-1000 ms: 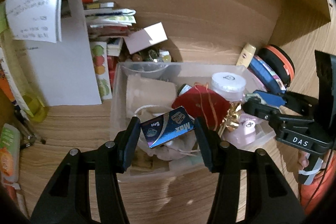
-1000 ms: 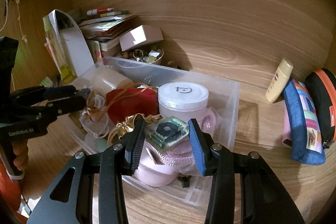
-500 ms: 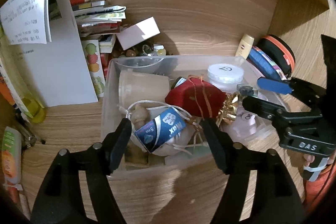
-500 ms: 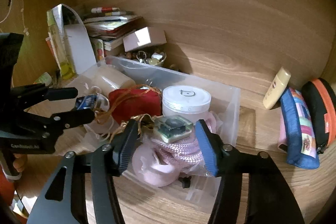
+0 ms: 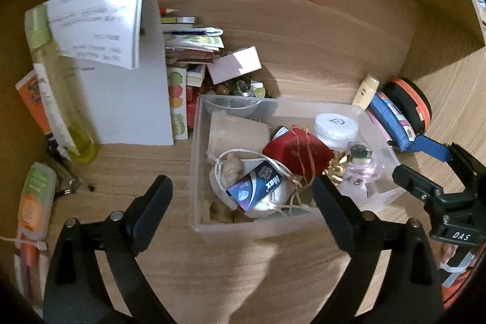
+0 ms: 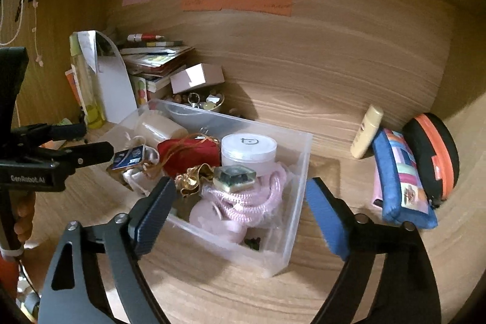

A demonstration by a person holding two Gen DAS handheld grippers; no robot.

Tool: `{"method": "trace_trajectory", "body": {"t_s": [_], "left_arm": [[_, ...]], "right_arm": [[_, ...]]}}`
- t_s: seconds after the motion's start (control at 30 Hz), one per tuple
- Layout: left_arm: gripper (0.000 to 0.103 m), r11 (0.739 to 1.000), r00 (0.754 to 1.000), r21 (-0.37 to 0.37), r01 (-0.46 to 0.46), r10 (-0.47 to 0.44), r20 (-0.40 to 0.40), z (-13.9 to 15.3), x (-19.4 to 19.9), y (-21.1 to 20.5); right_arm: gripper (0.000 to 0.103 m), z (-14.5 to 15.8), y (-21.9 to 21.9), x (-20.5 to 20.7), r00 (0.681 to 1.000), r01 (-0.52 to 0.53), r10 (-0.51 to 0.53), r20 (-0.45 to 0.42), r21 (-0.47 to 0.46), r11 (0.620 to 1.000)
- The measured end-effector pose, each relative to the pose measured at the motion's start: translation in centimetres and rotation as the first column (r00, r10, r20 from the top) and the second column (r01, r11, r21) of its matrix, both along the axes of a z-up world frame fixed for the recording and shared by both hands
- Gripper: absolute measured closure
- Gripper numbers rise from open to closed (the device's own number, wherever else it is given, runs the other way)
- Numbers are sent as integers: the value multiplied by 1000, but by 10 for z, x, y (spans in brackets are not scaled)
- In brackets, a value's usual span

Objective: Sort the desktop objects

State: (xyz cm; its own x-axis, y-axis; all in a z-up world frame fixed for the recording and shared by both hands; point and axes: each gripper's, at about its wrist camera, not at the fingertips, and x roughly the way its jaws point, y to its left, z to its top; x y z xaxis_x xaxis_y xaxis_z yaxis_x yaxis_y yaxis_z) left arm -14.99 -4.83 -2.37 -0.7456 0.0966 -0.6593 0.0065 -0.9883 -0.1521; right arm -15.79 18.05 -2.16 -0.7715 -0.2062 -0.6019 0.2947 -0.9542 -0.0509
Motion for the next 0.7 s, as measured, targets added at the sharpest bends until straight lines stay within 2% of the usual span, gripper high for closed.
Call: {"method": "trace_trajectory", "body": {"t_s": [0.17, 0.3, 0.57, 0.7], "left_arm": [[9, 998, 997, -29, -47, 45, -57, 12, 23, 2], [9, 998, 994, -10, -63, 62, -89, 25, 42, 1], [8, 996, 988, -18, -83, 80, -135, 40, 74, 5], [8, 995, 986, -47, -86, 78, -147, 43, 86, 13]], "right_arm": [[15, 8, -4, 19, 1000, -1, 1, -15, -28, 1000], [4, 18, -10, 39, 998, 0, -1, -64, -28, 1000], [1, 41, -16, 79, 989, -30, 23, -147, -50, 998], [0, 49, -17, 95, 983, -26, 15, -182, -61, 998]]}}
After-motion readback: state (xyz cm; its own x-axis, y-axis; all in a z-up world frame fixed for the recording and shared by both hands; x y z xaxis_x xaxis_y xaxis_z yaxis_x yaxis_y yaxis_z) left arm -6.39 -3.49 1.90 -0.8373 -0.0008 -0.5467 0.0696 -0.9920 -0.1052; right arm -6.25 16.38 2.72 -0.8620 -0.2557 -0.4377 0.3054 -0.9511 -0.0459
